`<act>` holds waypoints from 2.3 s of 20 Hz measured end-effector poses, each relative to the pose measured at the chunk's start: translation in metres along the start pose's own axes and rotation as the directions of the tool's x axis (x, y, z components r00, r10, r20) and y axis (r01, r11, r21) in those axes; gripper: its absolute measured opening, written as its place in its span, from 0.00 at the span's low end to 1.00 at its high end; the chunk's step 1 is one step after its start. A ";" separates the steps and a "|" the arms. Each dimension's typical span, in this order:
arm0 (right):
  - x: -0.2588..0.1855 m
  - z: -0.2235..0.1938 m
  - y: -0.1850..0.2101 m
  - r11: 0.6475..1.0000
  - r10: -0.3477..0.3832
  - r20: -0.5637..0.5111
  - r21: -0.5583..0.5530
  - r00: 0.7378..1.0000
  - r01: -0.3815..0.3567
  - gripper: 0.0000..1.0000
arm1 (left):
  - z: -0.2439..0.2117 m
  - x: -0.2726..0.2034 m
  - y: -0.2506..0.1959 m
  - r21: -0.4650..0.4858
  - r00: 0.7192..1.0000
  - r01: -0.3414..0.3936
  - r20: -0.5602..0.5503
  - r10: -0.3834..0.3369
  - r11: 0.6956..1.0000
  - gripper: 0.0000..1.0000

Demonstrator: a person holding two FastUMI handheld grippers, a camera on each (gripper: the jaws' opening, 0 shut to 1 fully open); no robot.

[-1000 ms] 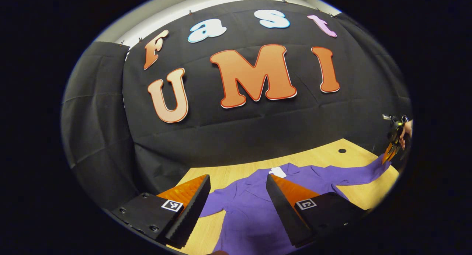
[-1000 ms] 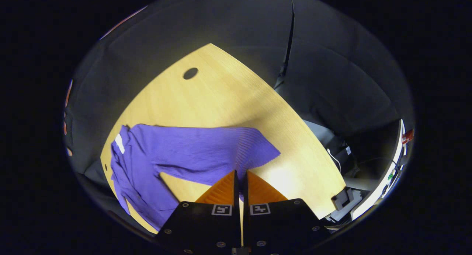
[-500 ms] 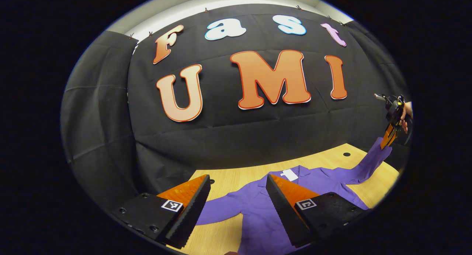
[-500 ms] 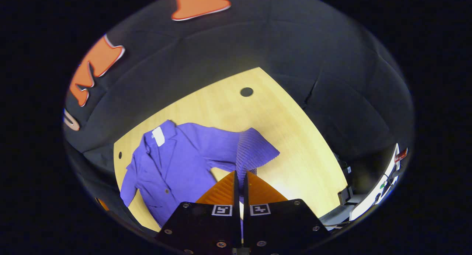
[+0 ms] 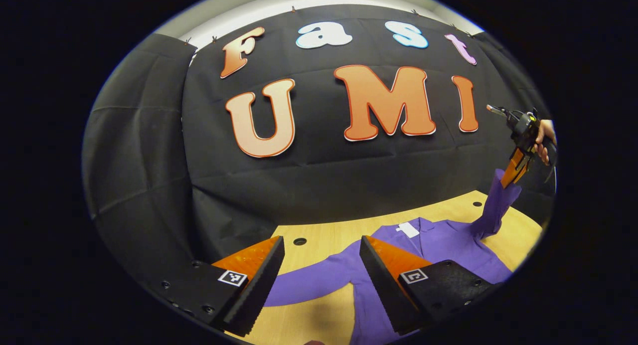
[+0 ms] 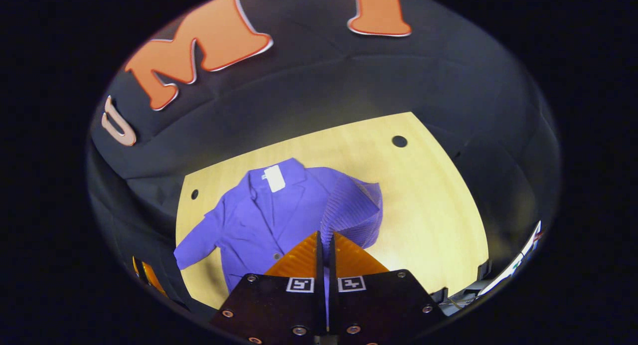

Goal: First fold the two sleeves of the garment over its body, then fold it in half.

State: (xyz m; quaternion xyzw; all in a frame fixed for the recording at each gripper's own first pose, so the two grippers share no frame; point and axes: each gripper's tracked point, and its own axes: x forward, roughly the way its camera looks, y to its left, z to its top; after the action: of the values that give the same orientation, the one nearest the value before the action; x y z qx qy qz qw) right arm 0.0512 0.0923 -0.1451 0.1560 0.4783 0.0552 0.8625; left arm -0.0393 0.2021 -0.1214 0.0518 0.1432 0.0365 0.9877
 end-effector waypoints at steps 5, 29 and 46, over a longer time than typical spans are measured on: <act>0.009 0.000 0.088 0.993 0.083 -0.004 -0.079 0.997 -0.083 0.03 | -0.016 0.000 0.046 -0.003 0.999 -0.043 -0.018 0.043 0.999 0.95; -0.097 0.067 0.116 0.972 0.216 0.517 -0.197 0.828 -0.131 0.96 | -0.115 0.076 0.132 -0.226 0.908 -0.151 -0.416 0.045 0.962 0.96; -0.160 0.029 0.021 0.947 0.051 0.717 -0.255 0.696 0.194 0.95 | -0.293 0.124 0.161 -0.278 0.463 -0.286 -0.878 -0.122 0.917 0.97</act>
State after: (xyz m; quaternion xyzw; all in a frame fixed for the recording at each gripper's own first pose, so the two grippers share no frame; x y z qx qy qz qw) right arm -0.0092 0.0664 0.0052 0.0082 0.0966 0.0309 0.9948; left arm -0.0141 0.3994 -0.4169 -0.1635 0.6190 0.1340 0.7564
